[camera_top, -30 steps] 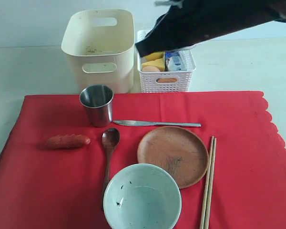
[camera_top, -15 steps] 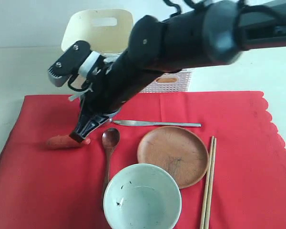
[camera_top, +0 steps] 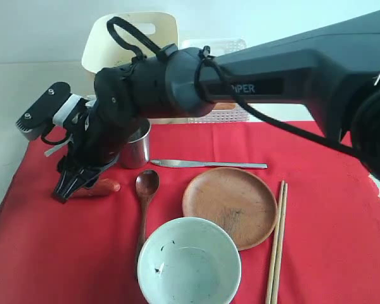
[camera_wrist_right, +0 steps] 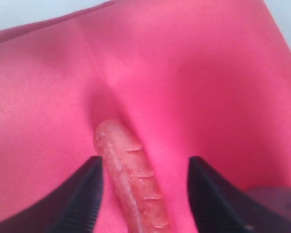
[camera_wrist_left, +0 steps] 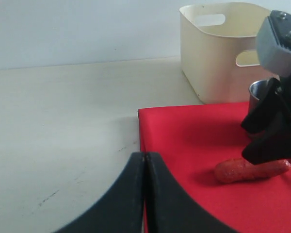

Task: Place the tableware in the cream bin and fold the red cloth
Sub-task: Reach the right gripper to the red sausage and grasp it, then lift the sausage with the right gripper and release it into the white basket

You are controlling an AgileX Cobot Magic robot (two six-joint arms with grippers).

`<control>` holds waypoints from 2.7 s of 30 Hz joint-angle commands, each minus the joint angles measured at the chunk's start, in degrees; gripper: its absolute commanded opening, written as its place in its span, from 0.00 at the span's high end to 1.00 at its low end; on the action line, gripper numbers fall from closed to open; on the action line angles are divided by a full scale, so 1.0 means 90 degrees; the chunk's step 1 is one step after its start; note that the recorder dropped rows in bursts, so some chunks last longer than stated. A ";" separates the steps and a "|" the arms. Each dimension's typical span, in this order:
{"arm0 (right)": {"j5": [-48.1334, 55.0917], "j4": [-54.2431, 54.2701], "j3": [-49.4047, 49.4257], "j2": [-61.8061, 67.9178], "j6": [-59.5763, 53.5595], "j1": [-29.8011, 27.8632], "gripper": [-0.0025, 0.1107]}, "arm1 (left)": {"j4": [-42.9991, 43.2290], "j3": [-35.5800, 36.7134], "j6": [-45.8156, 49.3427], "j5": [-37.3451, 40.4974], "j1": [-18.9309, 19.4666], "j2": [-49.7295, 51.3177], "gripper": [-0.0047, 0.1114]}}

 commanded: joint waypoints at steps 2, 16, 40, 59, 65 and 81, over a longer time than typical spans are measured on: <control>0.0283 -0.0190 -0.0322 0.0273 0.0072 0.0021 0.41 | -0.0035 -0.0004 0.0000 -0.0052 0.0014 -0.0036 0.94; 0.0793 -0.0597 -0.0628 0.0785 0.0057 0.0059 0.65 | -0.0035 -0.0004 0.0000 -0.0052 0.0014 -0.0036 0.94; 0.1266 -0.0575 -0.0628 -0.1179 0.0122 -0.0023 0.98 | -0.0035 -0.0004 0.0000 -0.0052 0.0014 -0.0036 0.94; 0.1584 -0.0571 -0.0139 -0.2733 0.0932 -0.1792 0.98 | -0.0035 -0.0004 0.0000 -0.0052 0.0014 -0.0036 0.94; 0.0634 -0.0558 0.0734 -0.2745 0.0932 -0.2635 0.98 | -0.0035 -0.0004 0.0000 -0.0052 0.0014 -0.0036 0.94; -0.2290 0.0162 0.1245 -0.1036 0.1288 -0.3479 0.98 | -0.0035 -0.0004 0.0000 -0.0052 0.0014 -0.0036 0.94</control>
